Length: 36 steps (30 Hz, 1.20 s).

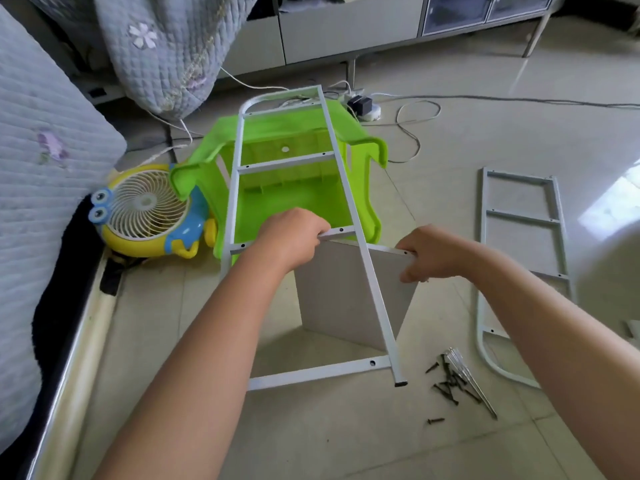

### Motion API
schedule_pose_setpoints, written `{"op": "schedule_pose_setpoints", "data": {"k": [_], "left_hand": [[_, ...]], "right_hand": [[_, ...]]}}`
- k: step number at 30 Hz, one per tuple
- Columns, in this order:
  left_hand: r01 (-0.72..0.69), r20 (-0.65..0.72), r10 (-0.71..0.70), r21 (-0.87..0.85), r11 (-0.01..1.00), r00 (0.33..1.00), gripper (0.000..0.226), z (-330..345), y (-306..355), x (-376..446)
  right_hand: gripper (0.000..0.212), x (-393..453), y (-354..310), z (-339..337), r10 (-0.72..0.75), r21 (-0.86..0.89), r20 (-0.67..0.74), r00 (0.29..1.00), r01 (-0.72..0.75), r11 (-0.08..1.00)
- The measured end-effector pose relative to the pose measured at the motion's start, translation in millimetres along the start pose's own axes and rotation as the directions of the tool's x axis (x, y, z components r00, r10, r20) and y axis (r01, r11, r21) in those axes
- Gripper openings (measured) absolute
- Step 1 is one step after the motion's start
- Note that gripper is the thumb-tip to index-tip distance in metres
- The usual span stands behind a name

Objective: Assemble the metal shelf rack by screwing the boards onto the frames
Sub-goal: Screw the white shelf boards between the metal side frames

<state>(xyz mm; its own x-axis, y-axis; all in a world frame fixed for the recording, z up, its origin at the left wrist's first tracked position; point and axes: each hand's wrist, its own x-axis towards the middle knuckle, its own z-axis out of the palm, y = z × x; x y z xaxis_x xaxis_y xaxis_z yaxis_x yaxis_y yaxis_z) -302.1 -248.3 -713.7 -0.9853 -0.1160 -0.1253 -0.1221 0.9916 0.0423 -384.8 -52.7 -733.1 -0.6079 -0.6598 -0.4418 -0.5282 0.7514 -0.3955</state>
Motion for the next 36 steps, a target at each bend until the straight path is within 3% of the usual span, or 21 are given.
{"op": "schedule_pose_setpoints", "data": {"k": [1,2,4,5,9,12,16,20,23,24,28,31,34,36], "left_hand": [[-0.011,0.0,0.011,0.012,1.0,1.0,0.016,0,0,0],[-0.02,0.007,0.02,0.022,1.0,1.0,0.015,0,0,0],[-0.035,0.043,0.033,0.045,0.998,0.999,0.014,-3,-3,0],[-0.046,0.068,0.042,0.063,0.997,0.997,0.015,-5,-5,-1],[-0.087,0.124,0.073,0.113,0.99,0.99,0.011,-10,-7,-2],[-0.088,0.114,0.078,0.083,0.993,0.99,0.013,-10,-3,1],[-0.086,0.099,0.082,0.035,0.996,0.992,0.011,-6,3,7],[-0.069,0.106,0.073,-0.049,0.996,0.992,0.018,-3,-1,6],[-0.081,0.098,0.088,-0.077,0.994,0.991,0.015,-3,-2,5],[-0.081,0.101,0.089,-0.079,0.994,0.991,0.014,-3,-1,6],[-0.018,0.134,0.022,-0.028,0.999,0.991,0.008,-4,-6,5],[0.066,0.185,-0.069,0.026,0.998,0.98,0.011,-6,-13,0],[0.07,0.193,-0.073,0.02,0.997,0.978,0.015,-6,-17,-5],[0.056,0.187,-0.058,0.019,0.998,0.981,0.029,-5,-20,-8]], "right_hand": [[0.01,1,0,1,-0.01,0.003,-0.039,0.999,0.011,1.0],[0.021,1,-1,1,-0.031,0.005,-0.089,0.996,0.031,1.0],[0.062,5,-1,4,-0.022,0.069,-0.153,0.988,0.033,0.997],[0.073,8,-1,5,-0.023,0.114,-0.177,0.984,0.044,0.993],[0.093,22,-8,13,-0.003,0.287,-0.303,0.953,0.094,0.953],[0.098,29,-19,21,0.007,0.324,-0.375,0.927,0.124,0.938],[0.094,32,-28,27,-0.069,0.291,-0.386,0.92,0.192,0.937],[0.072,30,-20,24,-0.077,0.222,-0.245,0.967,0.133,0.966],[0.057,20,-20,7,0.001,0.452,-0.261,0.965,0.121,0.884],[0.056,17,-22,3,-0.014,0.453,-0.277,0.961,0.143,0.88],[0.059,8,-37,-3,-0.114,0.133,-0.223,0.968,0.146,0.98],[0.044,7,-49,-7,-0.059,0.009,-0.196,0.979,0.062,0.998],[0.031,9,-59,-5,-0.03,-0.144,-0.228,0.973,-0.004,0.99],[0.025,15,-61,-2,0.002,-0.15,-0.27,0.963,-0.044,0.988]]}}
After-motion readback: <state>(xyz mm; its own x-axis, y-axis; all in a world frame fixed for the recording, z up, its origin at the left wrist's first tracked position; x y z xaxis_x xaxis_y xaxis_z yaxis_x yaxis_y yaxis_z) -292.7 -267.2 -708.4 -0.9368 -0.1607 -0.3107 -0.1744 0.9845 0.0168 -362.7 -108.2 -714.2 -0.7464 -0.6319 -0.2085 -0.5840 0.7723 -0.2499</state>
